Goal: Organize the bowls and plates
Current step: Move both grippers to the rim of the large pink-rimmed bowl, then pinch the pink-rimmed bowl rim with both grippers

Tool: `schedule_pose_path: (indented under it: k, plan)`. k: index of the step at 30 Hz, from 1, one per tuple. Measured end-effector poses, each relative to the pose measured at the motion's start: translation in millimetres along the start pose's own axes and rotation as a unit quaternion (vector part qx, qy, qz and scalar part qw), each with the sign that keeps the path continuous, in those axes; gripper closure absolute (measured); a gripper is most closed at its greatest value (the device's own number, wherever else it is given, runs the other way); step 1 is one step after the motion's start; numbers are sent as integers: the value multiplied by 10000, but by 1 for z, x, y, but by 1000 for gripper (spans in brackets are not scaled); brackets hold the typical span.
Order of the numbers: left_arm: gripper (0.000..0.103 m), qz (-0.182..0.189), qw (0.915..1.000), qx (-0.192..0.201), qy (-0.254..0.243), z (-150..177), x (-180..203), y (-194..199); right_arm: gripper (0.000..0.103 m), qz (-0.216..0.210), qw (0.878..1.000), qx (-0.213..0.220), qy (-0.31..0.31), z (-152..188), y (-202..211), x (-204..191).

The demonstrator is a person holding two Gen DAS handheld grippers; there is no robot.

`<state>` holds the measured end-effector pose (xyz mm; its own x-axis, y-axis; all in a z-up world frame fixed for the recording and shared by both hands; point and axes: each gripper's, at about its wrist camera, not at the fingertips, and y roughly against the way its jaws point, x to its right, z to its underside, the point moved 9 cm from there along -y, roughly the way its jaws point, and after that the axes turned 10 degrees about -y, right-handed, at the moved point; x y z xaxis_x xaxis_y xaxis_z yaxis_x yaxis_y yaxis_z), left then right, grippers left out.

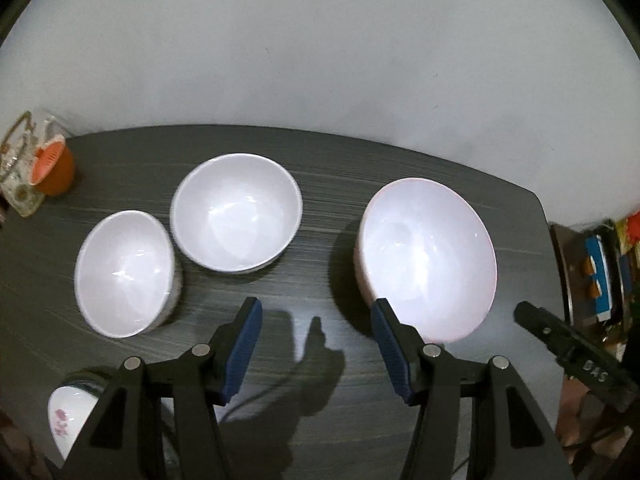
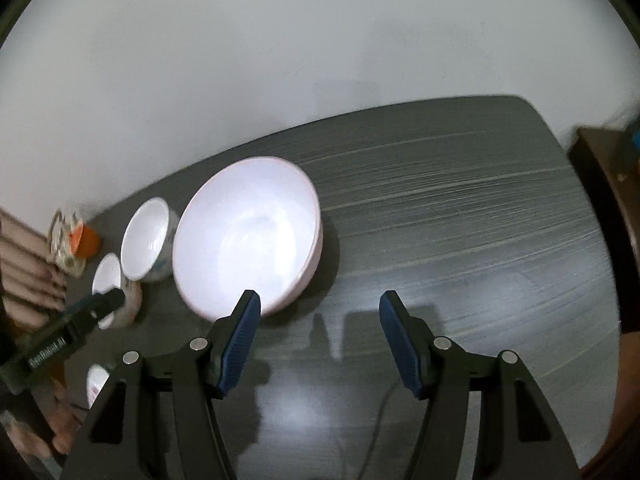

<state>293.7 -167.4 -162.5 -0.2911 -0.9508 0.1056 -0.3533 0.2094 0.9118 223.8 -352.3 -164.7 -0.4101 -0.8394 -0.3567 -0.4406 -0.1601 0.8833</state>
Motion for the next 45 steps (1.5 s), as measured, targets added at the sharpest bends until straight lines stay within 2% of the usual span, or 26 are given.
schedule_pose_path:
  k: [4, 7, 13, 19, 20, 21, 22, 24, 26, 28, 29, 36, 45]
  plan:
    - [45, 57, 9997, -214, 100, -9, 7, -24, 46, 162, 9996, -164, -157, -10, -24, 6]
    - [45, 232, 9986, -361, 304, -12, 7, -42, 47, 241, 9992, -256, -174, -12, -40, 7]
    - [45, 148, 9981, -510, 303, -10, 5, -61, 47, 346, 9986, -369, -180, -16, -61, 7]
    - [46, 72, 9977, -592, 336, -6, 1, -74, 60, 436, 9978, -466, -180, -10, -75, 5]
    - [48, 34, 9978, -585, 295, -6, 1, -74, 61, 415, 9979, -469, -183, -9, -76, 4]
    - [60, 43, 9980, -576, 271, -6, 2, -74, 62, 405, 9979, -477, -177, -9, -77, 4]
    - [68, 99, 9980, -576, 257, -8, 4, -77, 66, 384, 9980, -473, -185, -8, -78, 3]
    - [71, 191, 9978, -583, 260, -7, 5, -79, 74, 301, 9982, -479, -176, -6, -78, -1]
    - [78, 260, 9981, -520, 222, -6, 7, -78, 84, 249, 9984, -488, -147, -5, -78, -6]
    - [89, 319, 9981, -506, 146, -6, 11, -76, 90, 206, 9983, -524, -127, -4, -77, -9]
    - [90, 345, 9982, -486, 110, -5, 14, -75, 90, 229, 9983, -526, -106, -4, -76, -11]
    - [90, 377, 9987, -354, -2, 4, 15, -58, 90, 310, 9979, -533, -193, 3, -72, -20]
    - [90, 360, 9990, -247, -79, 22, 10, -11, 89, 282, 9987, -400, -158, 33, -30, -36]
